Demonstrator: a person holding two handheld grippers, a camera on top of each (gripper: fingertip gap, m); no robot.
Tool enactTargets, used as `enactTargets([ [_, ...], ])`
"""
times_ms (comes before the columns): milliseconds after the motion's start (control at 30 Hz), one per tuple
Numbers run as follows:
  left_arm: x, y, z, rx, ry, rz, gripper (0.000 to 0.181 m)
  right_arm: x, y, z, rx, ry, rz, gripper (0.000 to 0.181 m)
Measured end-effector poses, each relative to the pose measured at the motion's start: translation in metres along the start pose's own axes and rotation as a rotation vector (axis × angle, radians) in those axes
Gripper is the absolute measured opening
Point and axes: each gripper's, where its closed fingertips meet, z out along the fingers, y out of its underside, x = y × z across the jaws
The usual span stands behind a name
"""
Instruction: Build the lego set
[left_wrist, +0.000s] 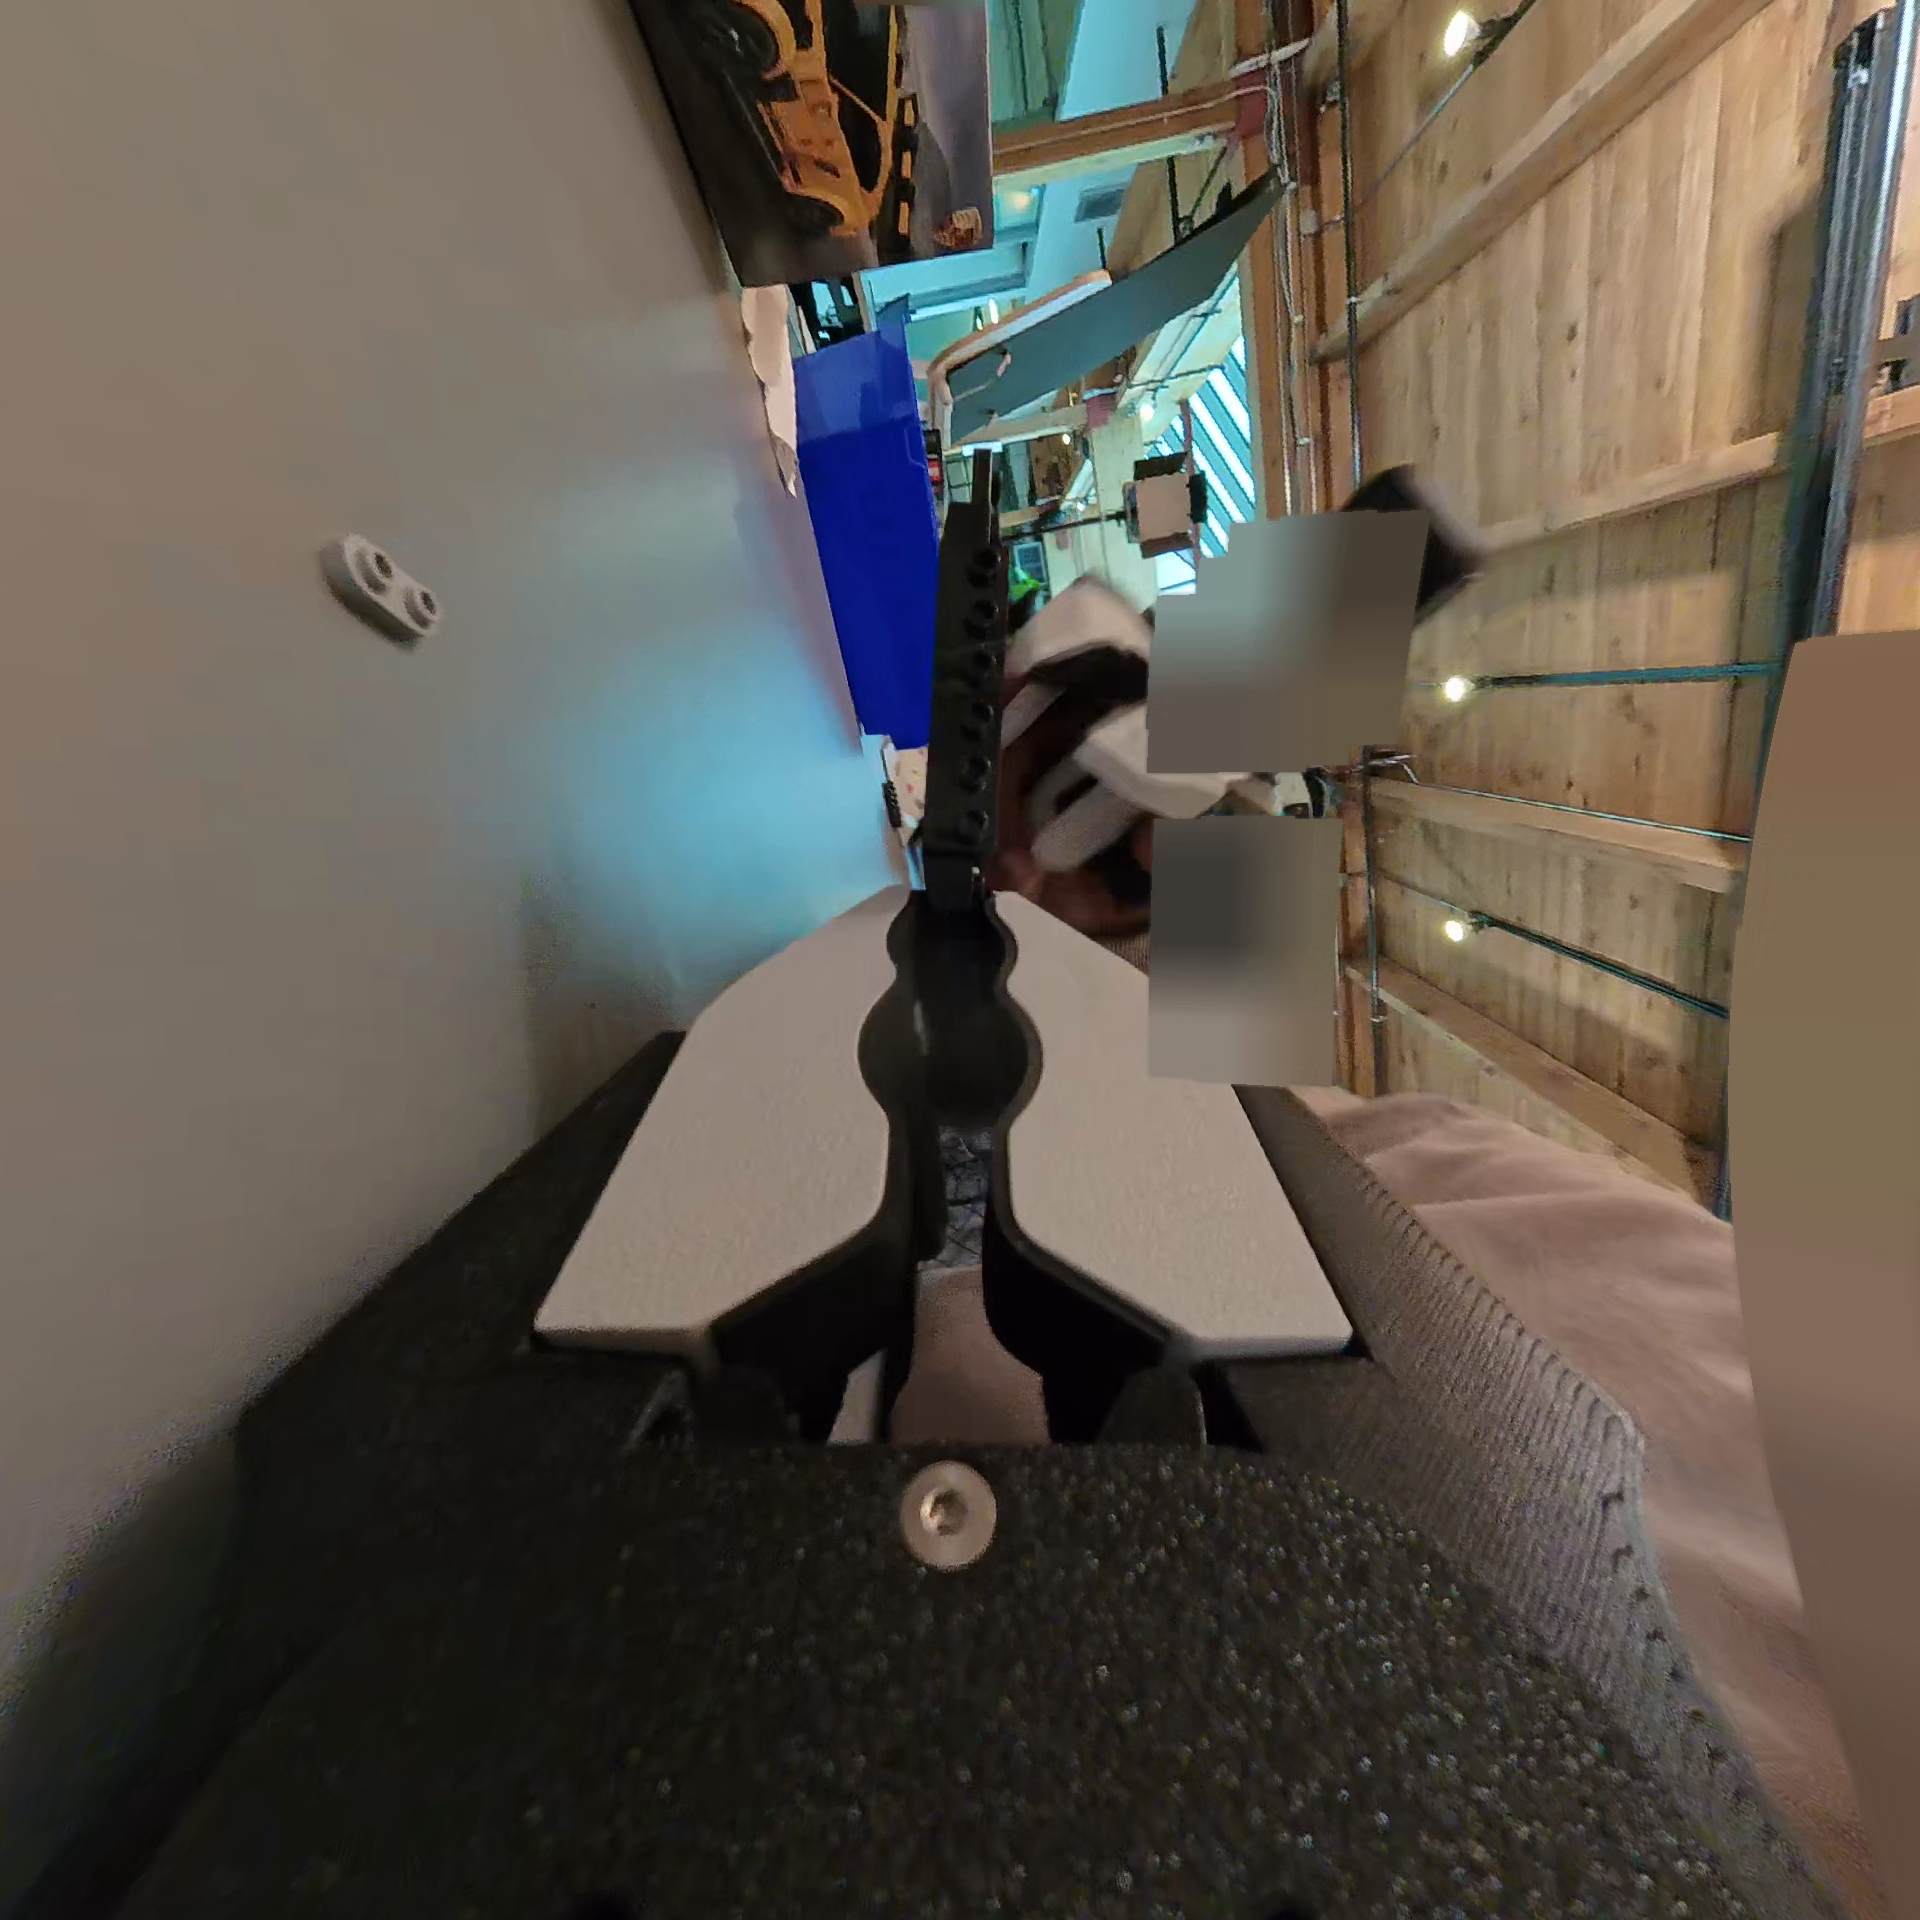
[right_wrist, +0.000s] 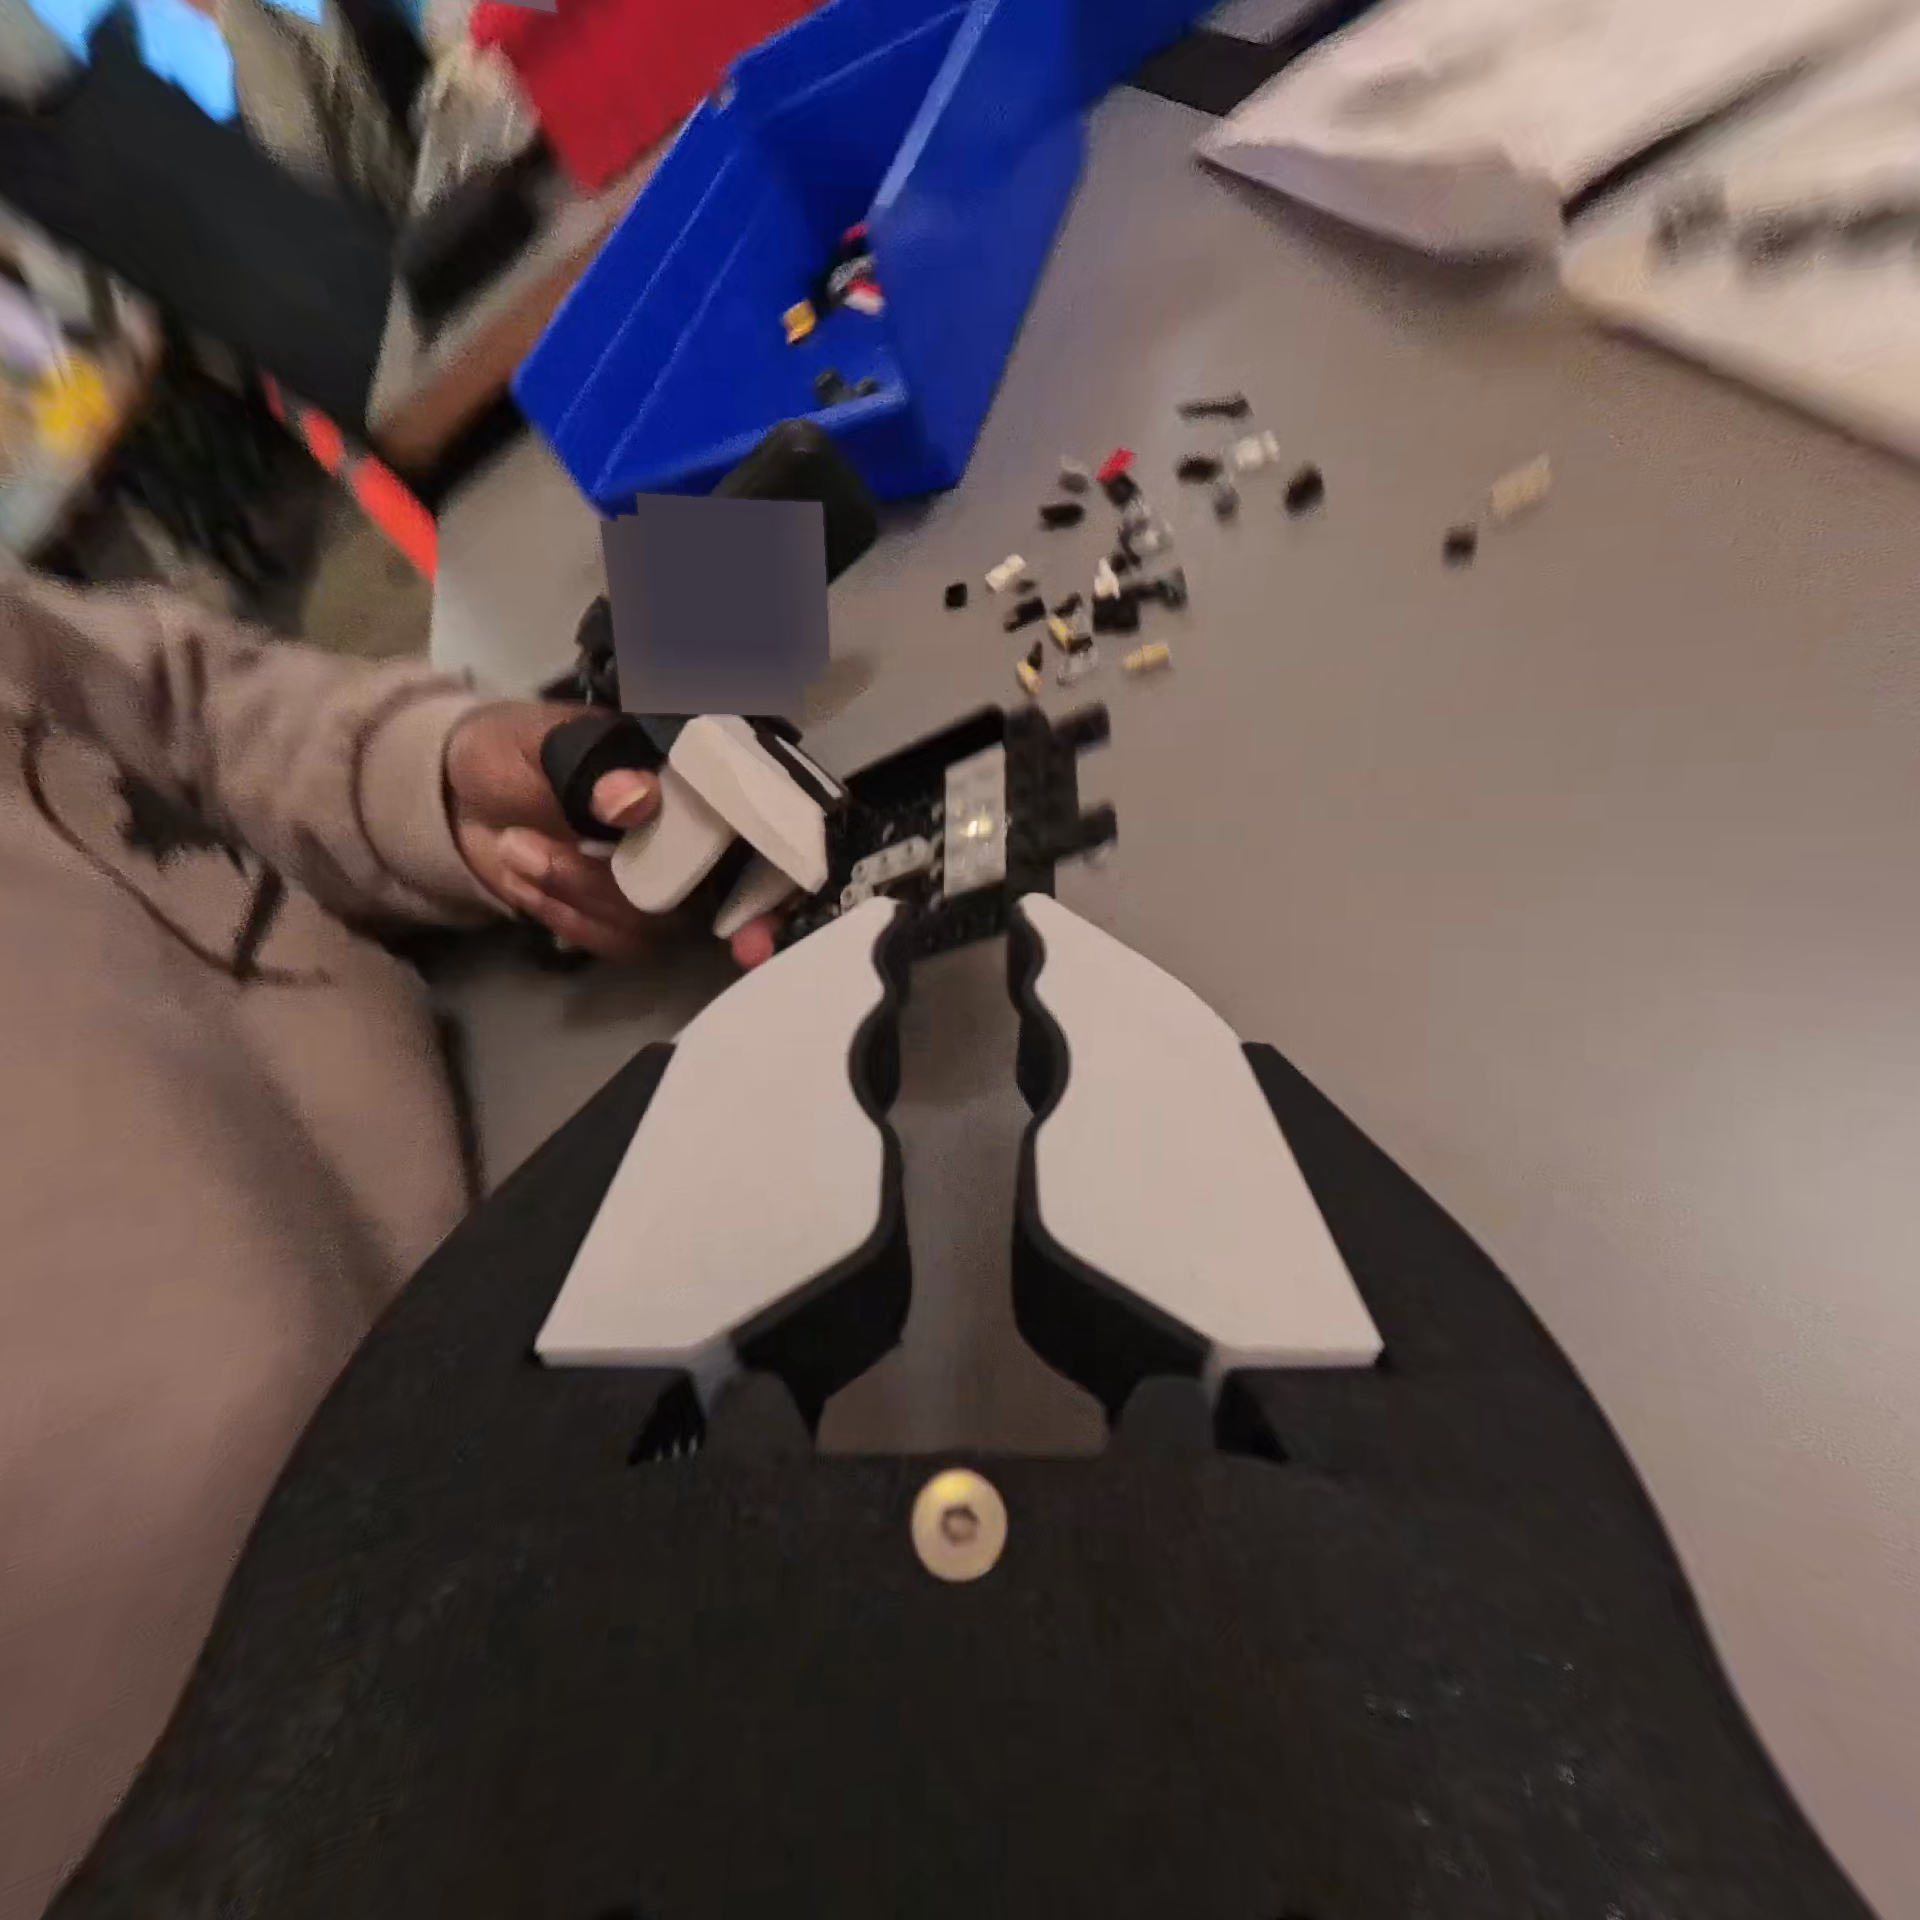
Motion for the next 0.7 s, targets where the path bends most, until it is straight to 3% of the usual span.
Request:
enactTargets([
  [67, -0.003, 0.001, 0.001, 0.003, -0.018, 0.019, 0.009, -0.002, 0.018, 0.003, 0.077, -0.004, 0.204, 0.020],
  [233, -0.007, 0.004, 0.004, -0.001, -0.043, 0.044, 0.009, -0.012, 0.045, 0.027, 0.138, 0.003, 0.440, 0.029],
  [433, -0.008, 0.004, 0.003, -0.007, -0.077, 0.111, 0.009, -0.019, 0.038, 0.043, 0.195, -0.040, 0.503, 0.025],
  [700, -0.007, 0.003, 0.002, -0.003, -0.091, 0.156, 0.009, -0.017, 0.033, 0.043, 0.253, -0.079, 0.554, 0.019],
])
